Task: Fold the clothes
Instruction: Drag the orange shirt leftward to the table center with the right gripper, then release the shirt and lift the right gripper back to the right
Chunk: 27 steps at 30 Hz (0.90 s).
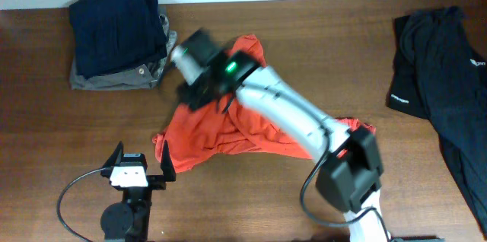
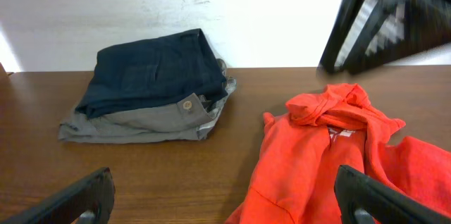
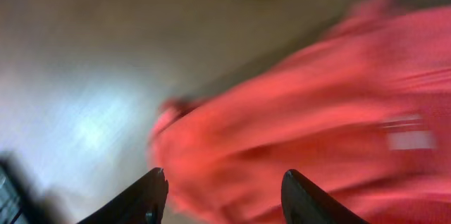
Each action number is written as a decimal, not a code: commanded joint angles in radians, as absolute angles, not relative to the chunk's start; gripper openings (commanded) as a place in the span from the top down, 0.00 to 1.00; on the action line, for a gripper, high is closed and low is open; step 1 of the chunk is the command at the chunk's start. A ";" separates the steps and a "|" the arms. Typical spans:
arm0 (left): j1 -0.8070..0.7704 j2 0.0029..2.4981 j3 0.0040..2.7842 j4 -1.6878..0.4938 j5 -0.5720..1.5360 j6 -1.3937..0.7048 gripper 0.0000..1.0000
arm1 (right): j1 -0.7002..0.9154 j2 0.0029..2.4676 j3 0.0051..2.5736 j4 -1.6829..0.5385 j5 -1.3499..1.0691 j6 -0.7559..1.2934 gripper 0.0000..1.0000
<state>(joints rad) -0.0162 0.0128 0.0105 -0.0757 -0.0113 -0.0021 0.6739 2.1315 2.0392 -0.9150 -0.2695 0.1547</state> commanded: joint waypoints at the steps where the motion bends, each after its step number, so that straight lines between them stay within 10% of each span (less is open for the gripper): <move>1: -0.010 0.006 0.009 -0.084 0.000 -0.011 0.01 | 0.513 2.117 2.087 -0.901 -0.223 0.155 0.43; 11: -0.010 0.006 0.009 -0.083 0.000 -0.011 0.01 | 0.209 2.247 2.085 -0.782 -0.363 0.136 0.44; 27: -0.010 0.006 0.009 -0.083 0.001 -0.011 0.01 | 0.277 2.478 2.085 -0.613 -0.235 0.135 0.54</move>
